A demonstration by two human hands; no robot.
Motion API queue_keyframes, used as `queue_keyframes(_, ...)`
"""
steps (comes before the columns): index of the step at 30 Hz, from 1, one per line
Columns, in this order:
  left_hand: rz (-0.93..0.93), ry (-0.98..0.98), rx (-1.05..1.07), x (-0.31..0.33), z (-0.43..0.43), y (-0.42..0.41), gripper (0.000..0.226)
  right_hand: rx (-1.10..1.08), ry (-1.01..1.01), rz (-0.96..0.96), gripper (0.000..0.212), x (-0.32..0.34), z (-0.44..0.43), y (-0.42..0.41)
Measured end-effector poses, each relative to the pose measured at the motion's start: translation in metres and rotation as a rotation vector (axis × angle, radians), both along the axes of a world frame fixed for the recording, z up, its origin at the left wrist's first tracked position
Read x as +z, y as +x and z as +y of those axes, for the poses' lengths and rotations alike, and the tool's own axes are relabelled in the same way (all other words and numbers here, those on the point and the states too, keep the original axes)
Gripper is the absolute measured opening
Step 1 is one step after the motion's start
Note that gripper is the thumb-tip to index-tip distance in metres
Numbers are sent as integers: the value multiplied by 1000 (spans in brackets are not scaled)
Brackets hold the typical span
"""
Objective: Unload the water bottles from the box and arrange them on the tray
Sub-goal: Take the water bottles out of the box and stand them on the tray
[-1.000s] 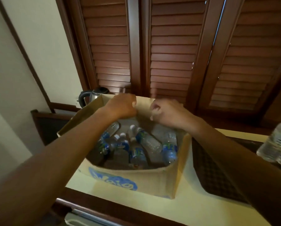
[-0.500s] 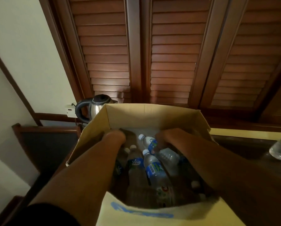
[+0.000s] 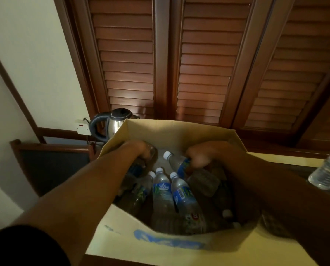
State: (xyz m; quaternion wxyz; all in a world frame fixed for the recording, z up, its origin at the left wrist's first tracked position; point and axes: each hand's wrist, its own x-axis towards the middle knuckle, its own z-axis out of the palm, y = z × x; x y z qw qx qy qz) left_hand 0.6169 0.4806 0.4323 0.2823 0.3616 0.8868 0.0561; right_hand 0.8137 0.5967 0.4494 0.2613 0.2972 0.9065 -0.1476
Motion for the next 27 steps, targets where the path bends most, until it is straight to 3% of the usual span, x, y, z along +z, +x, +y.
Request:
queue_keyframes(3,64,138,-115,28,-14,1,41,-45,-34,183,40,14,0,17)
queue_keyframes(7,-40,401,-149,69,-28,1,61,-128,-153,445,46,42,-8,58)
queue_keyframes(11,-155,688,-133,108,-37,18,53,-242,-186,714,58,61,-11,99)
queue_keyframes(20,-456,1243,-64,172,-4,142,55,-529,-269,1344,41,98,-3,216)
queue_keyframes(24,-519,1311,-72,181,38,214,30,-616,-143,1364,41,83,18,290)
queue_keyframes(27,-534,1269,-68,172,69,266,42,-665,13,1202,51,45,45,343)
